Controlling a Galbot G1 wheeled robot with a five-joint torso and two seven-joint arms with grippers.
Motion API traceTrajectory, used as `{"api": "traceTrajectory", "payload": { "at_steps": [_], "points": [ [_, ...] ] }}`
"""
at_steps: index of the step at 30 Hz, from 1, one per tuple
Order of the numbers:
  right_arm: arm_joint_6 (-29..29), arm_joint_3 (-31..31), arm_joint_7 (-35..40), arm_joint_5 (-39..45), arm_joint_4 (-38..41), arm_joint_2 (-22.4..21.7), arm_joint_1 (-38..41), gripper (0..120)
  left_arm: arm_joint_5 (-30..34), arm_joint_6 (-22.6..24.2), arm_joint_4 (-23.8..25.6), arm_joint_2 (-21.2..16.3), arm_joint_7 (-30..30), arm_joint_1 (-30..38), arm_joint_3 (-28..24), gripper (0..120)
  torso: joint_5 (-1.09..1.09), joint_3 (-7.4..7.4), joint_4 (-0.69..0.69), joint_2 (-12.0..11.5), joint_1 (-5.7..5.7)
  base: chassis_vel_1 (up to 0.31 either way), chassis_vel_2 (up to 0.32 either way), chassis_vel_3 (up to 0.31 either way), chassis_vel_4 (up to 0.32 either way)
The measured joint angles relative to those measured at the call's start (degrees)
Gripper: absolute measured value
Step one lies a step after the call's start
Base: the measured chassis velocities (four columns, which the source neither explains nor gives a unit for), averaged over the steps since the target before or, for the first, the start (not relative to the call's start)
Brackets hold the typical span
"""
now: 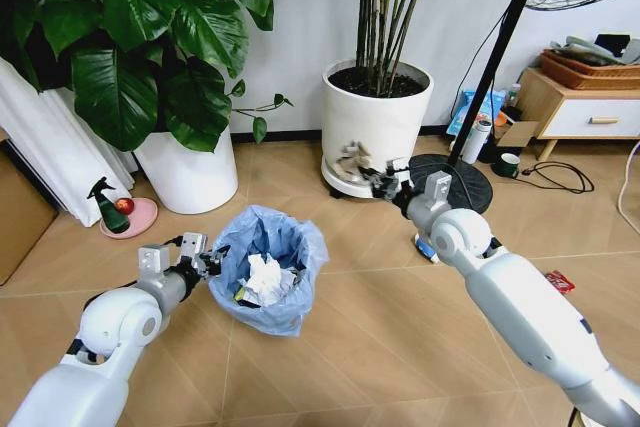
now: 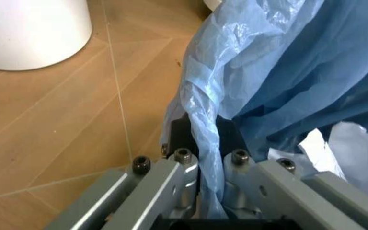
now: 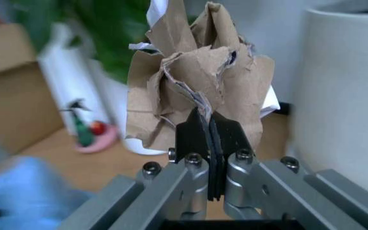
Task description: Pick up the trash bin and place the garbage on the floor into it.
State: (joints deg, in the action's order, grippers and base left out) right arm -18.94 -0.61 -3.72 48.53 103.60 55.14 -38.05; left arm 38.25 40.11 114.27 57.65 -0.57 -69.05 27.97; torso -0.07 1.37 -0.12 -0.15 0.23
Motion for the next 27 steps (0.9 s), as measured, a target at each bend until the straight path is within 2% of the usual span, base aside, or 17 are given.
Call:
{"api": "traceTrajectory", "payload": {
  "at_steps": [8, 13, 23, 27],
  "points": [
    [-1.2, 5.7, -0.4, 5.2, 8.5, -2.0, 0.9, 0, -0.1, 0.0, -0.3, 0.1, 0.0, 0.4, -0.4, 0, 0.03, 0.00, -0.01, 0.0, 0.00, 0.000, 0.000, 0.000, 0.000],
    [-1.1, 12.4, -0.9, 5.7, 11.9, -3.3, 2.3, 0, -0.1, 0.0, -0.3, 0.3, 0.0, 0.6, -0.6, 0, 0.02, 0.00, 0.00, 0.0, 0.00, 0.000, 0.000, 0.000, 0.000],
    [-0.8, 14.8, -2.1, 4.9, 14.3, -5.7, 0.3, 0, -0.2, -0.1, -0.7, 0.5, -0.1, 0.8, -0.6, 0, 0.02, 0.00, -0.01, 0.0, 0.00, 0.000, 0.000, 0.000, 0.000],
    [-0.8, 15.0, -2.2, 3.8, 14.3, -6.2, -1.1, 10, -0.2, -0.1, -0.8, 0.6, -0.1, 1.0, -0.7, 0, 0.02, 0.00, -0.01, 0.0, 0.00, 0.000, 0.000, 0.000, 0.000]
  ]
}}
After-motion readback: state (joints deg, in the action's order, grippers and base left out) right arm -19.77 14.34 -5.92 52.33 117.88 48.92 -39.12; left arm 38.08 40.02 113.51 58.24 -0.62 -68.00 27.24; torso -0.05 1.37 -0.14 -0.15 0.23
